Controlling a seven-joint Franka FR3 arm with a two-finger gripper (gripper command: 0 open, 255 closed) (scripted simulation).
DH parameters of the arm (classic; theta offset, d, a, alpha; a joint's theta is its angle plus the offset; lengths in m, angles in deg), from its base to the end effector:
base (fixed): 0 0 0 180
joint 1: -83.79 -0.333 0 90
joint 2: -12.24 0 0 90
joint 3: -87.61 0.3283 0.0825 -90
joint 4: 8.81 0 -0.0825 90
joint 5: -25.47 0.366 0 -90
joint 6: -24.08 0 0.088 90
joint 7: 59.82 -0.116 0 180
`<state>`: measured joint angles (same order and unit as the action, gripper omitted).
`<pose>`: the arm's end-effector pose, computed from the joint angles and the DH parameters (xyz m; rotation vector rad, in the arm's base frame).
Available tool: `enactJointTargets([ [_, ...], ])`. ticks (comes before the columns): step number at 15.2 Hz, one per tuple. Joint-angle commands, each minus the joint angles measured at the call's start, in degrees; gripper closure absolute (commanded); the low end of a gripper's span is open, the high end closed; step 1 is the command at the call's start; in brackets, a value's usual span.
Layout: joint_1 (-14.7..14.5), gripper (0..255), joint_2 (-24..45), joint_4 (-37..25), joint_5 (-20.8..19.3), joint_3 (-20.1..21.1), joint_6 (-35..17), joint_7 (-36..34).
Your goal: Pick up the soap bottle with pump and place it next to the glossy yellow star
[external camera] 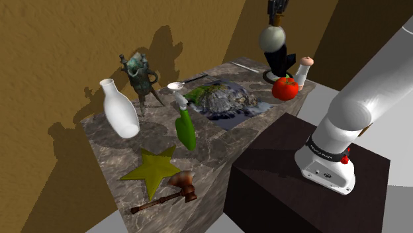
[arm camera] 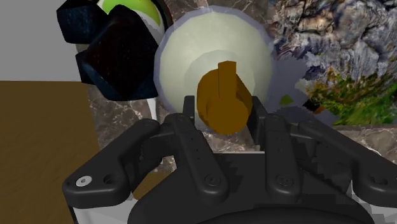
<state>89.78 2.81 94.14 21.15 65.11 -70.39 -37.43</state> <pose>0.4209 -0.2548 0.6089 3.1248 -0.1503 -0.0021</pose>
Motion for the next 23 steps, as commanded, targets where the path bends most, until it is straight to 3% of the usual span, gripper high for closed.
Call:
enactJointTargets([
  [1, 0.0, 255, 0.1, -1.8, 0.1, 0.0, 1.7, 0.1],
  [3, 0.0, 255, 0.4, -3.1, 0.2, 0.0, 2.7, 0.2],
  [13, -5.6, 255, -3.5, 1.3, 0.6, 9.1, 2.7, -14.5],
  [23, -11.1, 255, -1.2, -0.8, 2.6, 17.6, 3.0, -28.2],
])
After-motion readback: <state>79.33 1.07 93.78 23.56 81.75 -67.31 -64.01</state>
